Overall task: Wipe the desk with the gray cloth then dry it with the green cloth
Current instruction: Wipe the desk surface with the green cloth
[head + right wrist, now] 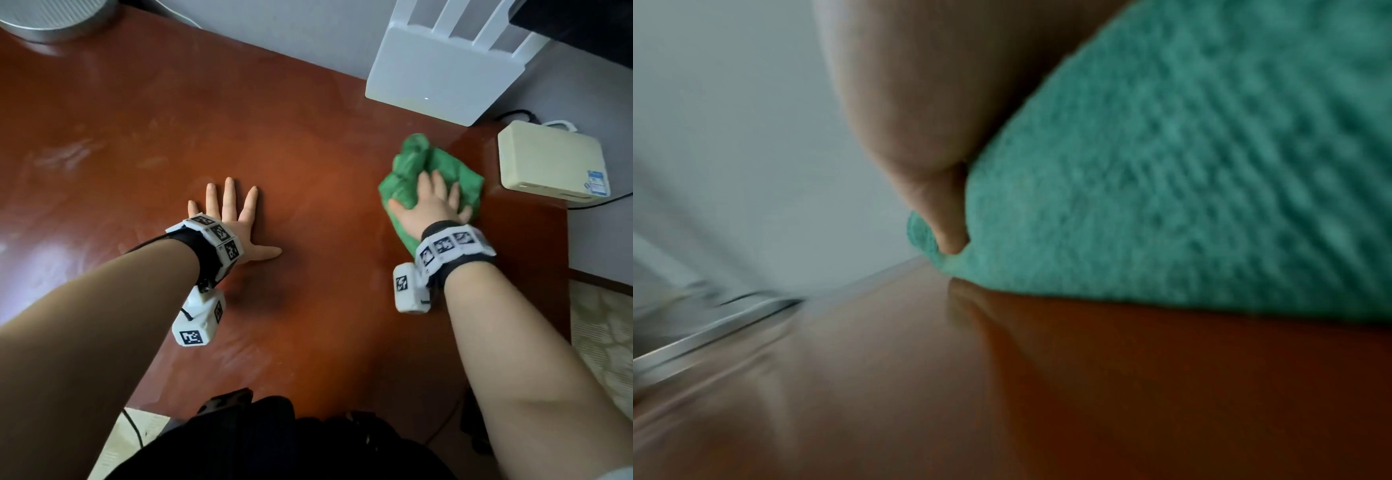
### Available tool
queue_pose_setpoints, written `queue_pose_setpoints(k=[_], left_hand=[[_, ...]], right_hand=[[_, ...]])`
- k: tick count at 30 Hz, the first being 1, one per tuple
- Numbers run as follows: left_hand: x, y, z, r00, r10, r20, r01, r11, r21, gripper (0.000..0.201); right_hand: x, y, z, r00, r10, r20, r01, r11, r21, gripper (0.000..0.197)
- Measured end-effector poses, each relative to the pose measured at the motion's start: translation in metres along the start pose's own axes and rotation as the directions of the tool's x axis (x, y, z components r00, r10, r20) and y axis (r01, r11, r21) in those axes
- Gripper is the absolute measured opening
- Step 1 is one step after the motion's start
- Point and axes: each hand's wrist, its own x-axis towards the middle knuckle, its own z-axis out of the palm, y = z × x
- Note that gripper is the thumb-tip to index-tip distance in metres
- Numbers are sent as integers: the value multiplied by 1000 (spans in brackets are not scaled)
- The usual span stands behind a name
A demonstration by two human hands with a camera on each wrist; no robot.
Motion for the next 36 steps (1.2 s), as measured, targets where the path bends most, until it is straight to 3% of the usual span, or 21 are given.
queue_pose_setpoints(k=[3,5,7,11,14,15,17,19,21,22,24,27,30,32,34,36], left_hand=[[0,0,0,1000,4,-7,-4,1000,-4,113],[-1,-1,1,1000,6,-19,-6,1000,-4,113],[-1,0,1,1000,8,-30,-8,1000,0,113],[-7,-3,2,998,51,-22,-51,998,-25,109],[-7,-15,-2,992,123,-32,-124,990,-59,101],[-6,-22,-6,989,144,-40,-147,987,-59,98],[3,-44,-20,986,151,-71,-153,988,-25,94],[18,-68,-40,986,108,-126,-110,994,-11,93],[39,-90,-60,982,66,-177,-71,997,-19,92],[49,-99,-68,981,55,-185,-60,998,-25,91],[67,-112,-76,982,68,-177,-74,997,-27,91],[82,-119,-73,982,121,-142,-118,993,28,90],[86,-122,-71,985,129,-119,-125,991,40,91],[87,-122,-73,986,131,-105,-126,990,58,91],[88,-122,-74,986,135,-95,-129,989,69,91],[87,-122,-74,985,144,-100,-138,988,62,91]], right_hand=[[-40,-31,24,936,-351,35,352,927,-131,78],[-57,-43,34,874,-477,94,486,859,-159,78],[-46,-42,29,883,-458,105,469,873,-135,78],[6,-39,4,990,-138,16,137,990,16,77],[20,-54,-5,1000,23,-1,-23,997,75,75],[15,-62,-4,1000,2,13,-3,999,49,75],[-6,-85,8,985,-166,40,167,985,-36,76],[-37,-108,27,902,-421,91,430,891,-144,78],[-63,-127,40,796,-576,183,605,768,-211,80],[-65,-131,42,778,-592,207,627,749,-215,80],[-43,-132,33,824,-531,197,563,807,-179,80],[10,-135,10,962,-258,90,263,963,-50,78],[40,-152,-4,997,-66,51,64,997,37,76],[30,-164,-1,994,-92,59,92,996,-6,77],[0,-171,11,969,-235,80,243,964,-108,80],[-41,-174,31,875,-456,166,483,851,-207,83]])
